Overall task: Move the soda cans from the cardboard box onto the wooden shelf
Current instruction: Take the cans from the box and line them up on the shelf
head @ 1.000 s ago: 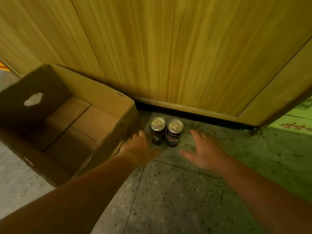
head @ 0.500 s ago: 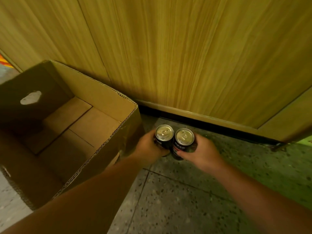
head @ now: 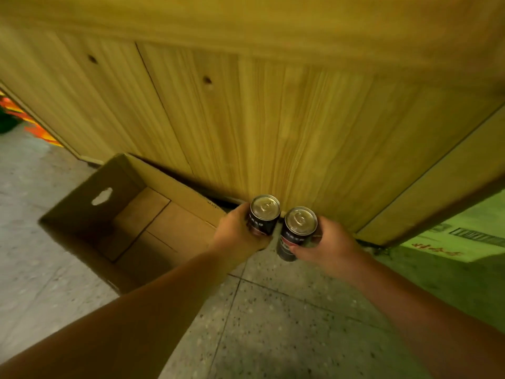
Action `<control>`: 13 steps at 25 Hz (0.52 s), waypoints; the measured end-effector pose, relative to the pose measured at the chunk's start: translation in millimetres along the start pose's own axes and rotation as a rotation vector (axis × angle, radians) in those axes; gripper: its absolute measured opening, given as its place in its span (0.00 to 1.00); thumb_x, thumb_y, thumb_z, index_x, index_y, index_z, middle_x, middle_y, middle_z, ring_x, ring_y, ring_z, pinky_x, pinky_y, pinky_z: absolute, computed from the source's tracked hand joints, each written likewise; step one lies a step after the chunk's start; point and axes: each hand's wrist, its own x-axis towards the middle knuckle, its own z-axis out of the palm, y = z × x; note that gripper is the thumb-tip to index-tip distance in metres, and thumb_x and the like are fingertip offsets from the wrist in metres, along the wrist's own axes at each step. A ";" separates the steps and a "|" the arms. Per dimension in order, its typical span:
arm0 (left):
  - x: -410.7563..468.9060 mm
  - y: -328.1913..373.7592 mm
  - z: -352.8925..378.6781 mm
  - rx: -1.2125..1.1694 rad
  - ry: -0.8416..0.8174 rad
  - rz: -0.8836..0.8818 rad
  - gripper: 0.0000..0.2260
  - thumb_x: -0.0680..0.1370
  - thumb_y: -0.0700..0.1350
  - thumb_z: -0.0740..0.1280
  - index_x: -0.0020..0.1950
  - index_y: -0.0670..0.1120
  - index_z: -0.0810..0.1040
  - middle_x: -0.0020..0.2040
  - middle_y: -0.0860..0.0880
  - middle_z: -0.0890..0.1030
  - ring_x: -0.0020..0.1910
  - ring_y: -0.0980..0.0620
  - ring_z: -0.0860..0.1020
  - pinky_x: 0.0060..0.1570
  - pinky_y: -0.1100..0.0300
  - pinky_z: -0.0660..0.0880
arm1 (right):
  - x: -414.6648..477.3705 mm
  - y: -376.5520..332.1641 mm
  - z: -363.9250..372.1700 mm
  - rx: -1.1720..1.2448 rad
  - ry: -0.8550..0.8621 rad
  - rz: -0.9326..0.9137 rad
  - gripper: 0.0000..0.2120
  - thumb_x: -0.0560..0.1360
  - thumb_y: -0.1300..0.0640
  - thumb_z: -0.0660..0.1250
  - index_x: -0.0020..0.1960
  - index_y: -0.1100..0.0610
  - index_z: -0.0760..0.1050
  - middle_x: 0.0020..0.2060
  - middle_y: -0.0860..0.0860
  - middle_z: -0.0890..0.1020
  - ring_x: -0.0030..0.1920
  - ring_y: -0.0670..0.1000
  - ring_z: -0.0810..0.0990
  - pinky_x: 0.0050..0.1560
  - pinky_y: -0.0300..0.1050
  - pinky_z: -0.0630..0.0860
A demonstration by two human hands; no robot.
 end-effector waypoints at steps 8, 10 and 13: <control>-101.8 255.5 -221.1 -0.030 0.015 0.075 0.30 0.66 0.43 0.80 0.64 0.55 0.73 0.52 0.58 0.79 0.50 0.58 0.78 0.41 0.71 0.70 | -107.2 -286.8 -155.3 -0.011 0.020 -0.072 0.29 0.60 0.53 0.81 0.57 0.41 0.74 0.50 0.38 0.80 0.53 0.40 0.79 0.56 0.41 0.76; -129.1 315.2 -288.7 -0.051 0.044 0.095 0.29 0.66 0.43 0.80 0.63 0.54 0.73 0.52 0.57 0.80 0.51 0.58 0.78 0.42 0.70 0.72 | -133.4 -368.8 -191.2 0.005 0.037 -0.074 0.28 0.61 0.55 0.81 0.53 0.40 0.71 0.48 0.37 0.78 0.53 0.40 0.78 0.52 0.37 0.75; -161.5 387.4 -376.0 -0.074 0.052 0.168 0.30 0.65 0.44 0.81 0.64 0.55 0.73 0.54 0.57 0.81 0.52 0.59 0.80 0.50 0.65 0.76 | -162.2 -477.7 -230.6 0.011 0.018 -0.103 0.27 0.59 0.53 0.82 0.52 0.39 0.72 0.50 0.40 0.81 0.55 0.42 0.79 0.57 0.42 0.76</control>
